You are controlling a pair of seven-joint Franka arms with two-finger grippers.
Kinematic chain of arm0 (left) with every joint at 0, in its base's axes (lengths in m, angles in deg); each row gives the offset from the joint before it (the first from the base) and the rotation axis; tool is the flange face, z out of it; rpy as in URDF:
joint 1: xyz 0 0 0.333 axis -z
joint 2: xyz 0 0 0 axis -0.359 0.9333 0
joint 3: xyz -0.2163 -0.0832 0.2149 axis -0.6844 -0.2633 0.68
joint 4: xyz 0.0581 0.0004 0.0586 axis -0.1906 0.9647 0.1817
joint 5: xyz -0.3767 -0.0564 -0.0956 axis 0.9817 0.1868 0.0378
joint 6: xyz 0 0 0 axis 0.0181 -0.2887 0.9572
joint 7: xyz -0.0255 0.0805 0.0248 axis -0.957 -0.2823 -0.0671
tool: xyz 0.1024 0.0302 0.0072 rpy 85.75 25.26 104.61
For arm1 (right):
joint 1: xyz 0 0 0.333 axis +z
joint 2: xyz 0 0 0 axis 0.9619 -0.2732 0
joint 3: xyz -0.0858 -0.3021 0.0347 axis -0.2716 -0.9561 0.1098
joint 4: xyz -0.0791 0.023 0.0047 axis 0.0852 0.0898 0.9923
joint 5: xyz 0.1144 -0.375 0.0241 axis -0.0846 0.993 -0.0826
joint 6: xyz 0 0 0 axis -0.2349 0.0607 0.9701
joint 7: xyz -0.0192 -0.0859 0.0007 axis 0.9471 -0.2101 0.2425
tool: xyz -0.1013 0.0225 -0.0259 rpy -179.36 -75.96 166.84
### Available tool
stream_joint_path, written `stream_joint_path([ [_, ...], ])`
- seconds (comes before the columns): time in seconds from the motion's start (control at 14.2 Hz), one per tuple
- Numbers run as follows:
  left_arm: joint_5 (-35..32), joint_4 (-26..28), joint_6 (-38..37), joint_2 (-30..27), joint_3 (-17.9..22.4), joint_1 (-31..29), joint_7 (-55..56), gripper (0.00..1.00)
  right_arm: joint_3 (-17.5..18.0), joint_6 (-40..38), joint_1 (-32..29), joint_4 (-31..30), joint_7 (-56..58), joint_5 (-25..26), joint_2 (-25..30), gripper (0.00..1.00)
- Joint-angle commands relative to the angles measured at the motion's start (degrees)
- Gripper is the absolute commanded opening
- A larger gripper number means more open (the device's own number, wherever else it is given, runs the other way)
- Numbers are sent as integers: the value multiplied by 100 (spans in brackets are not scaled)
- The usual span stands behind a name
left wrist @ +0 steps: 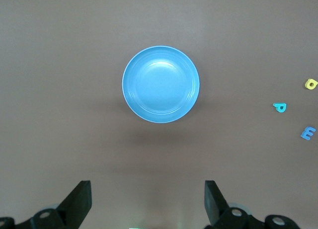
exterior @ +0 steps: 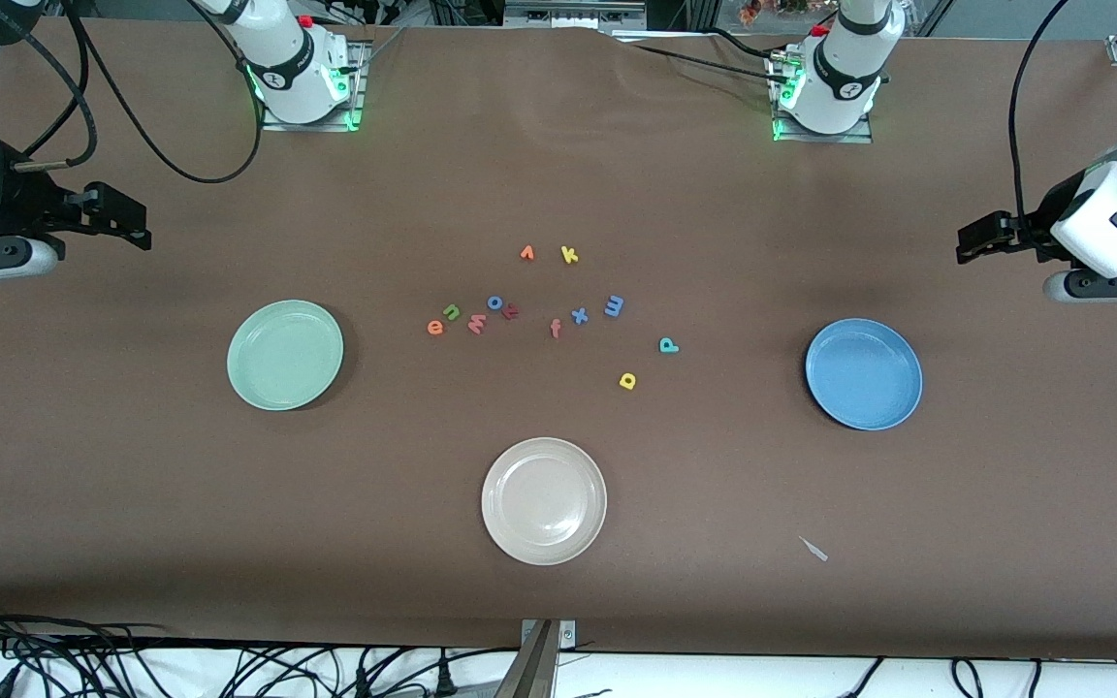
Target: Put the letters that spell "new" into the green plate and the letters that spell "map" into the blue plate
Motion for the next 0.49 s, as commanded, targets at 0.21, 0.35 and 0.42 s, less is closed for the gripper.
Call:
stream_joint_path([
  [0.21,-95,-46,-60,1,5,23,-90,100,29,18,-3,-60,-6,78,66,100],
  [0.35,-95,-46,-60,1,5,23,-90,100,29,18,6,-60,-6,78,66,100],
  [0.42,-95,-46,-42,1,5,23,-46,100,29,18,6,-60,-6,78,66,100],
])
